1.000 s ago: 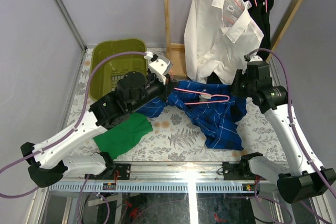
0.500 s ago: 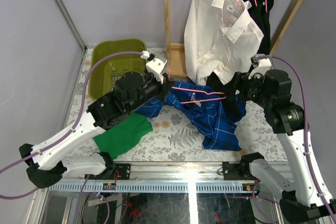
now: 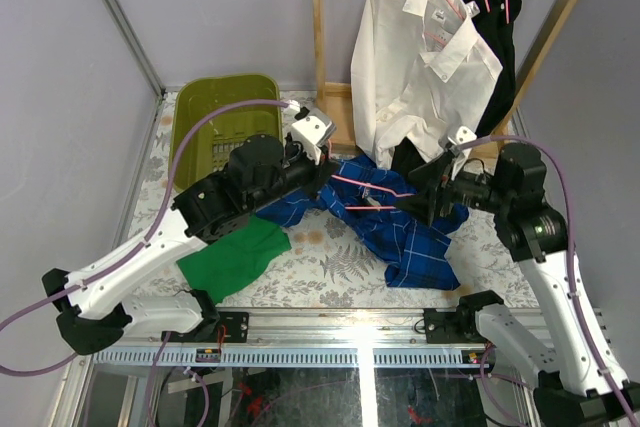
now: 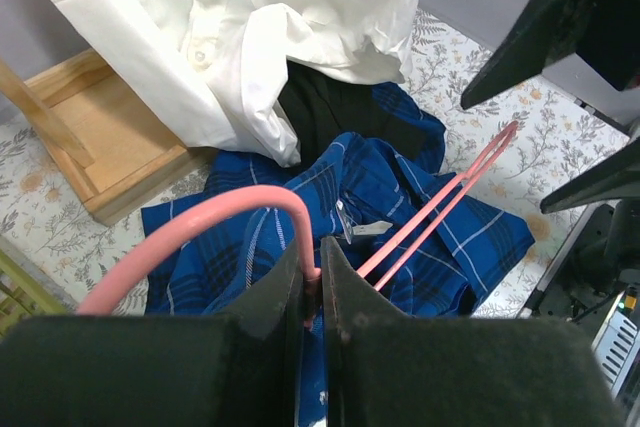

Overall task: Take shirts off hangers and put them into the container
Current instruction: Remove the shirt from the hanger, then place the hanger at the clothesline.

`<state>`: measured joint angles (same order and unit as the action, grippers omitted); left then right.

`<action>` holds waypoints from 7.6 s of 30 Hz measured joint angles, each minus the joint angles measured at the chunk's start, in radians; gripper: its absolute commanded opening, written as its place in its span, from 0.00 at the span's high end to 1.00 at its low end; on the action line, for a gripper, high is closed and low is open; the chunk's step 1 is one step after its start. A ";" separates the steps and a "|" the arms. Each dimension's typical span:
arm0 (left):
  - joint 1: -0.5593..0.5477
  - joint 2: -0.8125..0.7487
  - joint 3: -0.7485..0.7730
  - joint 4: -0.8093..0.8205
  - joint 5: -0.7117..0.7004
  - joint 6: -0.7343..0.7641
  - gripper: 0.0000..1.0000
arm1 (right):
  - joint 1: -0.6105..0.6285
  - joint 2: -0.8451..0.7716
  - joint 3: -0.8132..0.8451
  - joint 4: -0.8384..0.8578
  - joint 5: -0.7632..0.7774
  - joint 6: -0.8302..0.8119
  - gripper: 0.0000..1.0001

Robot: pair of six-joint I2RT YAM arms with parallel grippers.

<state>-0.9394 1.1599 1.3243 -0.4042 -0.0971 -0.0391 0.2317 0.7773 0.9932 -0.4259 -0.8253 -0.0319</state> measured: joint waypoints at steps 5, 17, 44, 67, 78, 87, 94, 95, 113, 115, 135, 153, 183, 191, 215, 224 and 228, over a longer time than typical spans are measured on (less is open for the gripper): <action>0.003 0.018 0.018 -0.024 0.027 0.010 1.00 | 0.000 0.114 0.087 -0.113 -0.066 -0.171 0.24; 0.101 0.075 0.072 -0.117 0.197 0.023 1.00 | 0.000 0.097 -0.049 -0.244 -0.070 -0.381 0.32; 0.109 0.021 0.054 -0.133 0.317 0.039 0.86 | -0.005 0.063 -0.103 -0.279 -0.271 -0.497 1.00; 0.111 -0.240 -0.213 0.077 0.092 -0.255 0.00 | -0.005 0.050 -0.005 -0.459 0.009 -0.359 1.00; 0.113 -0.204 -0.259 -0.018 -0.274 -0.473 0.00 | -0.005 0.019 0.012 -0.456 0.023 -0.327 1.00; 0.123 -0.151 -0.329 -0.038 -0.272 -0.623 0.00 | -0.005 -0.067 0.007 -0.455 0.040 -0.339 1.00; 0.134 -0.134 -0.325 -0.040 -0.293 -0.659 0.00 | -0.005 -0.114 -0.003 -0.452 0.039 -0.338 1.00; 0.135 -0.137 -0.328 -0.033 -0.287 -0.659 0.00 | -0.005 -0.112 -0.010 -0.451 0.039 -0.338 1.00; 0.135 -0.132 -0.356 -0.020 -0.283 -0.659 0.00 | -0.005 -0.085 -0.032 -0.430 0.039 -0.329 1.00; 0.135 -0.117 -0.356 -0.027 -0.292 -0.669 0.00 | -0.005 -0.082 -0.032 -0.430 0.039 -0.327 1.00; 0.165 -0.029 -0.359 -0.187 -0.378 -0.736 0.45 | -0.005 -0.082 -0.033 -0.430 0.066 -0.314 1.00; 0.234 0.065 -0.429 -0.146 -0.254 -0.733 1.00 | -0.005 -0.117 -0.019 -0.467 0.136 -0.328 1.00; 0.016 -0.161 -0.657 0.094 -0.128 -0.630 0.24 | -0.005 -0.039 0.062 0.071 0.631 0.276 1.00; 0.016 -0.230 -0.652 0.055 -0.220 -0.642 0.00 | -0.005 0.169 0.181 0.203 0.657 0.410 1.00; 0.016 -0.234 -0.555 -0.020 -0.389 -0.672 0.00 | 0.187 0.653 0.789 0.125 0.923 0.344 1.00; 0.016 -0.274 -0.537 -0.038 -0.399 -0.671 0.00 | 0.192 0.844 1.036 -0.042 0.903 0.281 0.98; 0.016 -0.294 -0.537 -0.040 -0.400 -0.673 0.00 | 0.200 0.898 1.072 -0.127 0.895 0.259 0.81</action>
<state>-0.9237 0.8661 0.7868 -0.4438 -0.4969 -0.7116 0.4316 1.6749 2.0647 -0.5529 0.0692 0.2276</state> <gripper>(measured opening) 0.996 0.047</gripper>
